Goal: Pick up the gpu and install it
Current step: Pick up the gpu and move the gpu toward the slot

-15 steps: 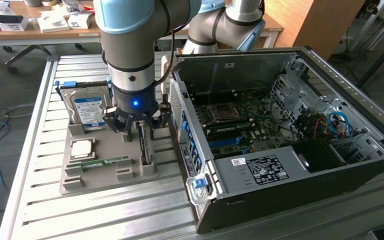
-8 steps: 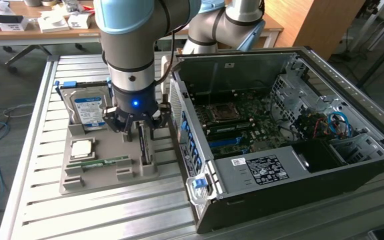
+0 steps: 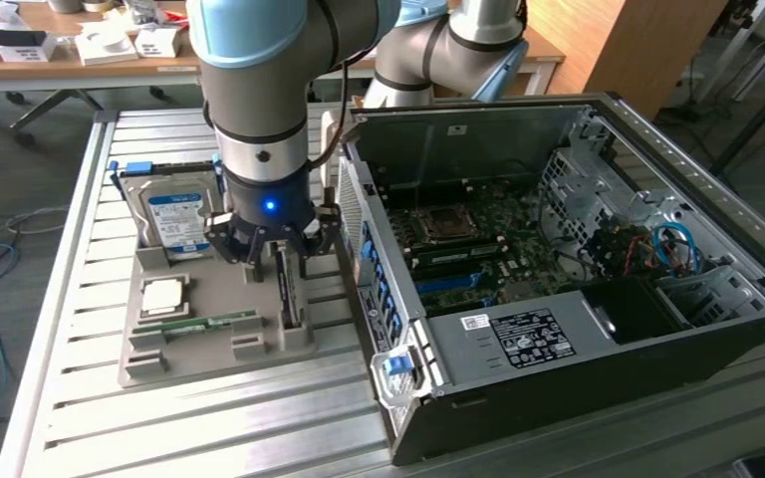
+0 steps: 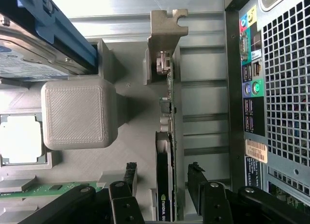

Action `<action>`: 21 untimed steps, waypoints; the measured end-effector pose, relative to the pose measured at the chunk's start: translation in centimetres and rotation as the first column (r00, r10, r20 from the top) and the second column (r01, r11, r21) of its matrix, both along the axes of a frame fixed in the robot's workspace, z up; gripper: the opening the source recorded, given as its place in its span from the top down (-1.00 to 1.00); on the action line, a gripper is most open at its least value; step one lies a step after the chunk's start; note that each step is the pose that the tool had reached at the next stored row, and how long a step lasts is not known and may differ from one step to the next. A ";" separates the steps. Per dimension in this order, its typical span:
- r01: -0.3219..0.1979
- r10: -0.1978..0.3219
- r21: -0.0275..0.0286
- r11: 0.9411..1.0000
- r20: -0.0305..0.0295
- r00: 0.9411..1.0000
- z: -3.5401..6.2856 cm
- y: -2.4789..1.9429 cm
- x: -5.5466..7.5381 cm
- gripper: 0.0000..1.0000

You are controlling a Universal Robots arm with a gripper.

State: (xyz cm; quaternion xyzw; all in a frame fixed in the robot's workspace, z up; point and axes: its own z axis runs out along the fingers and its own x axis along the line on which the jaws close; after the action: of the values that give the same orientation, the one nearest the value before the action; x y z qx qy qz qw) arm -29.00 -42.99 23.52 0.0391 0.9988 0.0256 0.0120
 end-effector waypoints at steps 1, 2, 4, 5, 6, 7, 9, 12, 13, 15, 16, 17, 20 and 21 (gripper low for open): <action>0.000 0.000 0.000 1.000 0.000 1.000 0.00 0.00 0.0 -0.09; 0.000 0.000 0.000 1.000 0.000 1.000 0.00 0.00 0.0 -0.09; 0.000 0.000 0.000 1.000 0.000 1.000 0.00 0.00 0.0 -0.09; 0.000 0.000 0.000 1.000 0.000 1.000 0.00 0.00 0.0 -0.09; 0.000 0.000 0.000 1.000 0.000 1.000 0.00 0.00 0.0 -0.06; 0.000 0.000 0.000 1.000 0.000 1.000 0.00 0.00 0.0 -0.06; 0.000 0.000 0.000 1.000 0.000 1.000 0.00 0.00 0.0 0.07; 0.000 0.000 0.000 1.000 0.000 1.000 0.00 0.00 0.0 0.07; 0.000 0.000 0.000 1.000 0.000 1.000 0.00 0.00 0.0 0.10; 0.000 0.000 0.000 1.000 0.000 1.000 0.00 0.00 0.0 0.24; 0.000 0.000 0.000 1.000 0.000 1.000 0.00 0.00 0.0 0.24; 0.000 0.000 0.000 1.000 0.000 1.000 0.00 -0.01 0.0 0.24; 0.000 0.000 0.000 1.000 0.000 1.000 -0.01 -0.08 0.1 0.24; 0.000 0.000 0.000 1.000 0.000 1.000 -0.01 -0.09 0.1 0.24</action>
State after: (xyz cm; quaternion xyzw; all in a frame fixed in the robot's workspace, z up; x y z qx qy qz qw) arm -28.91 -43.08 23.52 0.0391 0.9988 0.0256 0.0120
